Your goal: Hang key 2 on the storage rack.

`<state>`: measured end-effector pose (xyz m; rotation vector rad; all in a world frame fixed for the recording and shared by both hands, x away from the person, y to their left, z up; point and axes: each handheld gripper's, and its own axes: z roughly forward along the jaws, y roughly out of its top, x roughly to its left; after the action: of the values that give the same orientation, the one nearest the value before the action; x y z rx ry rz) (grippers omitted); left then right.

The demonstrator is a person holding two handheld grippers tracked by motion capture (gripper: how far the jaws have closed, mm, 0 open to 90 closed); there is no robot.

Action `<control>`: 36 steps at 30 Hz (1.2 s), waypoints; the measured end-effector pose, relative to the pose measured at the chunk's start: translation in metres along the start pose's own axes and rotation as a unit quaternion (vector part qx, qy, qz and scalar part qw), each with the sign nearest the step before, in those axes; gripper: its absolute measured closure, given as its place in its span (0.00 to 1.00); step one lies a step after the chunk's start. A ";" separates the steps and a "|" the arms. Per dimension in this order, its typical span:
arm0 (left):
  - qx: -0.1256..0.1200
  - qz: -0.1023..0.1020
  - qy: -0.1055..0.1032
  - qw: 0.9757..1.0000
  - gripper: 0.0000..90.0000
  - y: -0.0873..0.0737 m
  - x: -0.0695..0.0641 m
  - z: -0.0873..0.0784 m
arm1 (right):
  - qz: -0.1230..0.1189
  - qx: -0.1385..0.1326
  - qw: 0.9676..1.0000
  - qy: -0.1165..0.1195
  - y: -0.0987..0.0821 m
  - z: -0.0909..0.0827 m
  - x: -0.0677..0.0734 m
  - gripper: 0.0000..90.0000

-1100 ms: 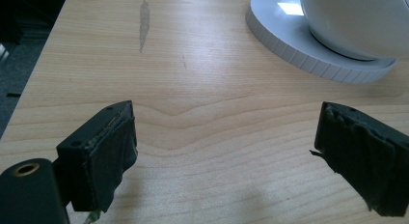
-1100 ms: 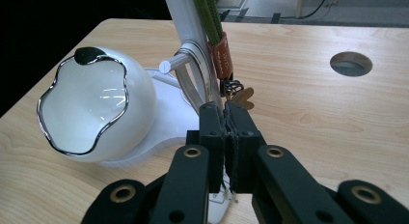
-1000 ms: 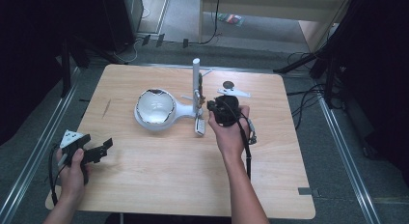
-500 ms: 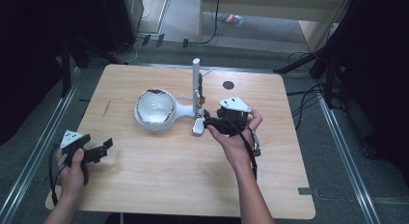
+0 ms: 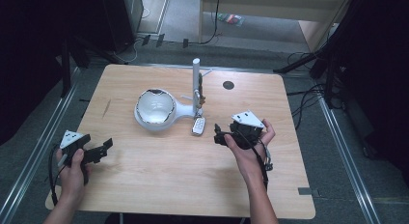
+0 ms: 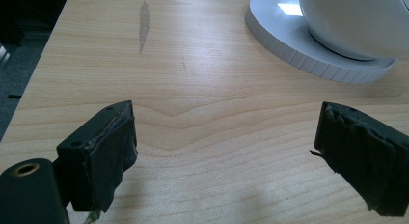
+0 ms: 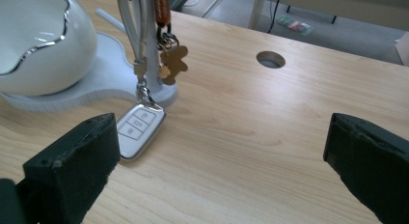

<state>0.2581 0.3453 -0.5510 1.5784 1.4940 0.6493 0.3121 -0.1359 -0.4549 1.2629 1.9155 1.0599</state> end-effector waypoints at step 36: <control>-0.001 0.003 0.003 1.000 0.09 0.000 -0.001 0.000 | 0.056 0.031 0.996 -0.060 -0.091 -0.036 -0.080 0.00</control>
<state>0.2574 0.3439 -0.5510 1.5815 1.4917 0.6601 0.2714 -0.2413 -0.5111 1.4510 1.8174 0.9624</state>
